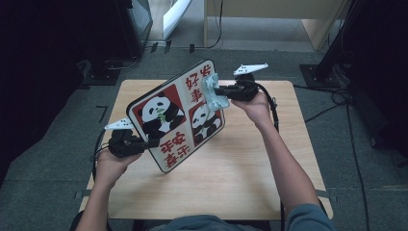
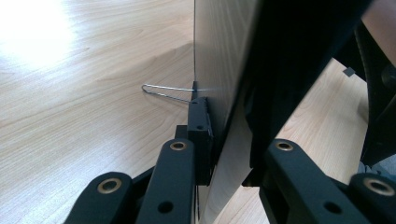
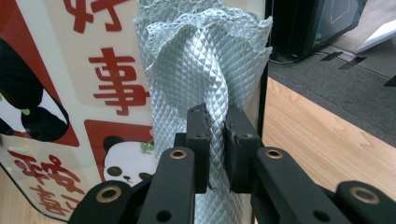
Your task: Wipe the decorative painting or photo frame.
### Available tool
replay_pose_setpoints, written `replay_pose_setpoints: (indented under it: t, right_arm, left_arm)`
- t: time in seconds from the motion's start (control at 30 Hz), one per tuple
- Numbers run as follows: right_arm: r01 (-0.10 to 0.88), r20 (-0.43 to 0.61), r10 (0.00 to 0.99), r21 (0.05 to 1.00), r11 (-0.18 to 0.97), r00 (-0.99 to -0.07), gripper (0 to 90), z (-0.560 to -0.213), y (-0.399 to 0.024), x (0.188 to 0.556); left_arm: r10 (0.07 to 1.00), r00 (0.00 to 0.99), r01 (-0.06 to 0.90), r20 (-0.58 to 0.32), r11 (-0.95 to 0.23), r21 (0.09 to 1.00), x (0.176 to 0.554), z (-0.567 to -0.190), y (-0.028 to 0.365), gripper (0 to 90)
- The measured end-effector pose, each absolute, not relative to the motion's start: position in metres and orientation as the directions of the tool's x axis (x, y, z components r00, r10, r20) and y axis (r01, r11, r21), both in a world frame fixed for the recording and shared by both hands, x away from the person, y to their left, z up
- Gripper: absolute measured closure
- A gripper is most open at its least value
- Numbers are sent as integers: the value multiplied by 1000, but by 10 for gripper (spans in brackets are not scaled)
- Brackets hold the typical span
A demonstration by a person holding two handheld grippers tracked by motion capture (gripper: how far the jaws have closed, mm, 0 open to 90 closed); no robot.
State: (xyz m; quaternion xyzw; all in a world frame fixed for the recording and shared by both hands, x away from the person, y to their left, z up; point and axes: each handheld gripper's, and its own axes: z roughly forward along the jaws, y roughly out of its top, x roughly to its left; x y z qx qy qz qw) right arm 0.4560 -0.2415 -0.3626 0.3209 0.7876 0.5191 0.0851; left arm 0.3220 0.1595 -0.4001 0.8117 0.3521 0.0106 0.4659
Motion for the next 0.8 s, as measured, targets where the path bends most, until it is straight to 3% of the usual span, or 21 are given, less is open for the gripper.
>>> replay_pose_setpoints:
  t: [0.8]
  right_arm:
    - [461, 225, 600, 844, 274, -768, 821, -389, -242, 451]
  left_arm:
    - [582, 750, 563, -312, -316, 763, 321, -400, 159, 796]
